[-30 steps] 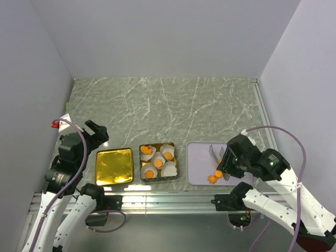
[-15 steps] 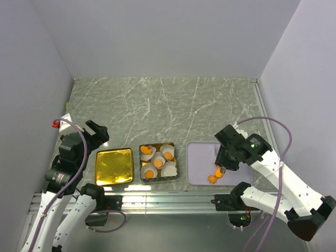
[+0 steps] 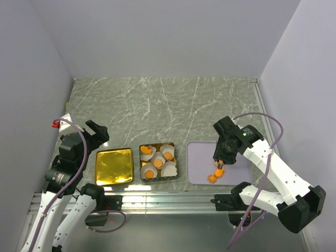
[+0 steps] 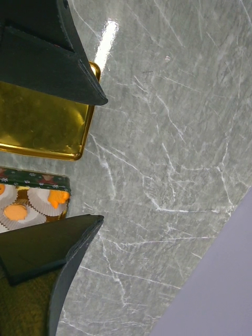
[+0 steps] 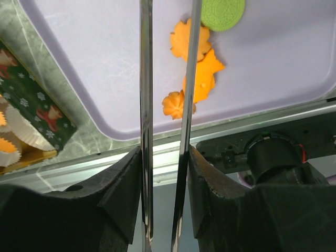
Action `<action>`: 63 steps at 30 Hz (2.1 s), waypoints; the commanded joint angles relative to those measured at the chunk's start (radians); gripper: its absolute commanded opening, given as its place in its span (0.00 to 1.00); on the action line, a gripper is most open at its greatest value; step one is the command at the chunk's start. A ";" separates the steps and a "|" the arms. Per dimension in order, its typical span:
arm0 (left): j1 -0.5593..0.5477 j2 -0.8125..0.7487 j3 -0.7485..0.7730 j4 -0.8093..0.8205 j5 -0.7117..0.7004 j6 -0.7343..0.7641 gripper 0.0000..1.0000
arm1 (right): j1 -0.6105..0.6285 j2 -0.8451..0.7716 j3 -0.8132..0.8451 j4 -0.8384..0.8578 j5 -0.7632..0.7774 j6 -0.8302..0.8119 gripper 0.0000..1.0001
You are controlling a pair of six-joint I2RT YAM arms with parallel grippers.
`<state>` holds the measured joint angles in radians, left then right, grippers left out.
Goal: Pack the cookies
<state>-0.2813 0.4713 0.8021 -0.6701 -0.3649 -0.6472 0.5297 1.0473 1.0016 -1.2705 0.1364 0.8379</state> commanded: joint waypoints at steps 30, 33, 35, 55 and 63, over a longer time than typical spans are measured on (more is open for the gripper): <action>-0.013 -0.005 -0.006 0.044 0.009 0.015 0.85 | -0.189 0.521 0.534 0.192 -0.153 -0.269 0.40; -0.013 -0.007 -0.007 0.044 0.007 0.015 0.86 | -0.188 0.481 0.545 0.142 -0.143 -0.258 0.40; -0.013 -0.011 -0.006 0.043 0.004 0.014 0.86 | -0.189 0.421 0.531 0.120 -0.143 -0.246 0.40; -0.013 -0.030 -0.009 0.044 0.004 0.014 0.87 | -0.189 -0.030 0.155 0.020 -0.178 -0.140 0.47; -0.016 -0.033 -0.007 0.043 0.003 0.012 0.87 | -0.188 -0.001 0.135 0.052 -0.170 -0.146 0.48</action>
<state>-0.2920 0.4477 0.7910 -0.6552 -0.3637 -0.6434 0.3462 1.0412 1.1397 -1.2636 -0.0425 0.6868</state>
